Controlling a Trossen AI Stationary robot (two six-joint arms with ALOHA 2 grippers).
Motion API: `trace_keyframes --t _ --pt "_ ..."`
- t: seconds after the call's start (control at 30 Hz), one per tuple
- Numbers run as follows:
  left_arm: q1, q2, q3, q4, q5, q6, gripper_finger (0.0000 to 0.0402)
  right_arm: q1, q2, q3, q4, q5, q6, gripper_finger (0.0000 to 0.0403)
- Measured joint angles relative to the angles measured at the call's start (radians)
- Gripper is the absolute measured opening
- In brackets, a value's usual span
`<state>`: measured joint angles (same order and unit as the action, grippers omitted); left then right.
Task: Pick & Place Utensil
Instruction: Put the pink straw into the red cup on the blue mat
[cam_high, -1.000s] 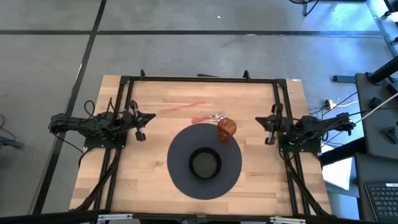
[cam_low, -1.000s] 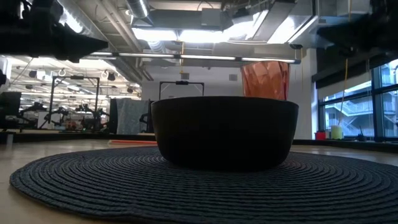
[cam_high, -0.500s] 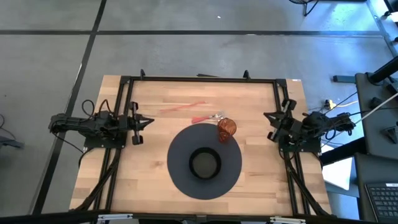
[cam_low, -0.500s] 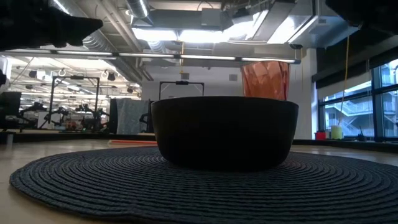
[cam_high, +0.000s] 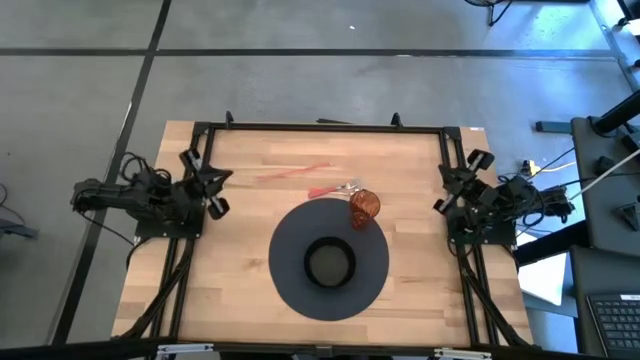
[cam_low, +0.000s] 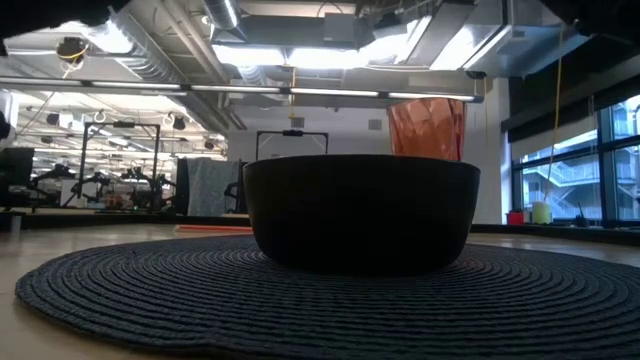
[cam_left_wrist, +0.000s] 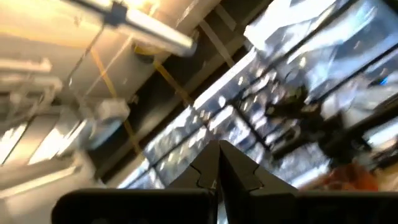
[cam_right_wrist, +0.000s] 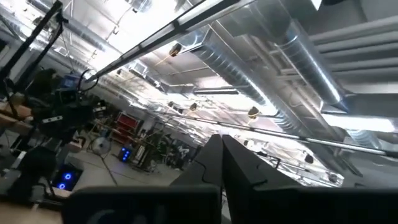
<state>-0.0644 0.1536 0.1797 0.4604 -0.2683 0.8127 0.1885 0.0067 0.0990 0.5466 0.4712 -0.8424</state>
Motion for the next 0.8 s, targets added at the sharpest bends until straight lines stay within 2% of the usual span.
trace_keyframes --t 0.1,0.27,0.53,0.63,0.8 --pt "0.027 0.056 0.041 -0.081 -0.016 -0.026 0.0002 -0.037 0.0 0.0 -0.003 -0.022 0.081 0.0002" --pt "0.087 0.142 0.043 -0.068 0.017 -0.094 0.0002 -0.094 0.026 0.0 -0.03 -0.032 0.25 0.0001" --pt "0.187 0.254 0.043 -0.04 0.021 -0.323 0.0003 -0.236 0.21 0.007 -0.064 -0.04 0.541 0.0001" --pt "0.227 0.303 0.043 0.012 0.02 -0.343 0.0003 -0.304 0.279 0.058 -0.114 -0.05 0.607 0.0001" --pt "0.279 0.365 0.076 0.073 -0.015 -0.43 0.0003 -0.389 0.382 0.192 -0.309 -0.176 0.695 0.0001"
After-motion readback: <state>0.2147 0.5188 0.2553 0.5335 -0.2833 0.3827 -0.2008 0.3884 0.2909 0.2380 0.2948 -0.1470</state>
